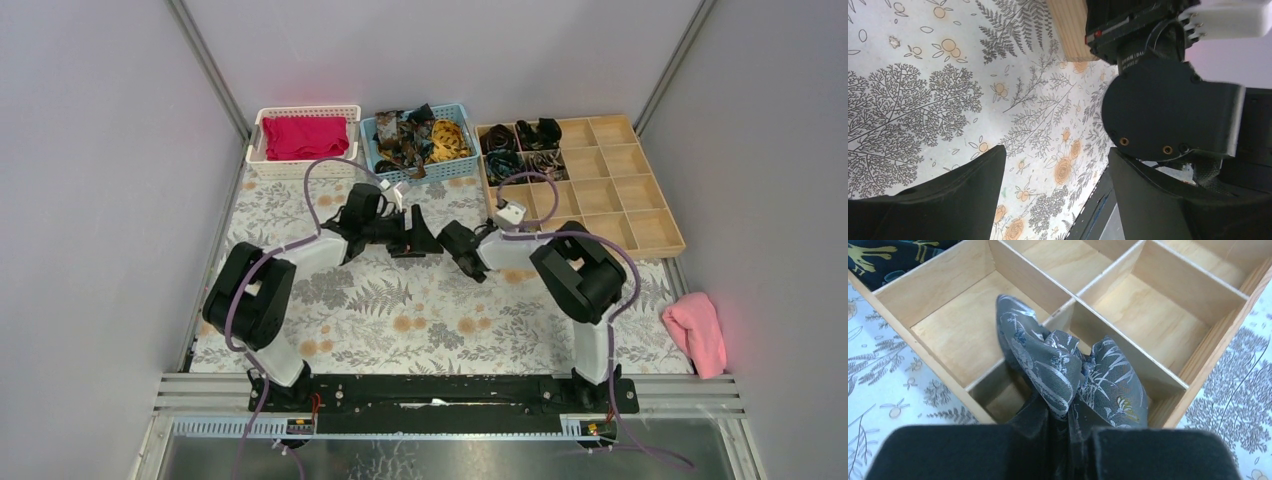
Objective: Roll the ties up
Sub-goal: Move the storage box to the center of the board.
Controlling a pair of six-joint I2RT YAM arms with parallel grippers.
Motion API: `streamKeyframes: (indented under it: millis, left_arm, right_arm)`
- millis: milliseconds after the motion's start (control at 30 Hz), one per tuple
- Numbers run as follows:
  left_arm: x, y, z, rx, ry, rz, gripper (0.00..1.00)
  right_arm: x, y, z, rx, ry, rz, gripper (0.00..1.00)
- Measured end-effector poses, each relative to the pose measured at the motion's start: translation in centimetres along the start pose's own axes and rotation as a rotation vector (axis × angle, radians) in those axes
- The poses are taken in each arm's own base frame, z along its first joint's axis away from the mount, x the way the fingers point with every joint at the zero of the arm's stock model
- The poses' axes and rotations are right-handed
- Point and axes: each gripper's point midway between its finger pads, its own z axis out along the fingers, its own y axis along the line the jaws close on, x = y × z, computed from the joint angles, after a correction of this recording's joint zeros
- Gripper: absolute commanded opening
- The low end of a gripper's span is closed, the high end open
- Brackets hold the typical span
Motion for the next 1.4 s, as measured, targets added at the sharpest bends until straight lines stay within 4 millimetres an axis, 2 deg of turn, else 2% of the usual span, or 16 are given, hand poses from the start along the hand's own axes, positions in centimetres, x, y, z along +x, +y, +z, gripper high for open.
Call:
streamKeyframes:
  millis: [100,200,300,433,500,633,700,833,1000,1100,1267,1400]
  left_arm:
    - [-0.4,-0.8,-0.6,0.002,-0.020,0.022,0.83]
    - [-2.1,-2.1,-1.3,0.010,-0.094,0.073,0.83]
    - [-3.3,-3.6,-2.1,0.024,-0.154,0.122,0.83]
    - [-3.6,-5.0,-2.3,0.031,-0.185,0.164,0.83]
    - [-3.6,-5.0,-2.3,0.025,-0.191,0.175,0.83]
    - [-3.6,-5.0,-2.1,0.016,-0.195,0.185,0.83]
    - [-3.6,-4.9,-2.1,0.012,-0.196,0.185,0.83]
    - [-3.5,-4.9,-2.0,0.010,-0.196,0.187,0.83]
    - [-2.9,-4.7,-1.8,0.008,-0.183,0.183,0.83]
    - [-2.0,-4.5,-1.5,0.007,-0.163,0.180,0.83]
    - [-1.2,-4.1,-1.3,0.000,-0.146,0.171,0.84]
    - [-1.1,-4.0,-1.3,-0.002,-0.146,0.169,0.84]
  right_arm:
    - [0.9,-1.0,-0.8,-0.054,0.040,0.094,0.00]
    - [2.1,-2.0,-2.9,-0.137,0.046,0.134,0.00]
    - [2.8,-1.9,-5.1,-0.212,0.039,0.162,0.01]
    - [3.5,-1.7,-7.5,-0.282,0.014,0.156,0.07]
    - [3.8,-1.6,-8.9,-0.320,0.001,0.148,0.12]
    - [4.4,-1.6,-11.3,-0.387,-0.021,0.126,0.33]
    - [4.6,-2.0,-12.3,-0.414,-0.025,0.105,0.39]
    - [5.3,-3.2,-13.7,-0.456,0.010,0.070,0.49]
    - [6.2,-5.2,-15.6,-0.487,0.070,0.022,0.70]
    - [6.6,-6.4,-16.3,-0.492,0.112,-0.003,0.76]
    - [6.9,-8.0,-17.6,-0.500,0.181,-0.020,0.76]
    - [7.3,-9.4,-18.8,-0.509,0.265,-0.051,0.82]
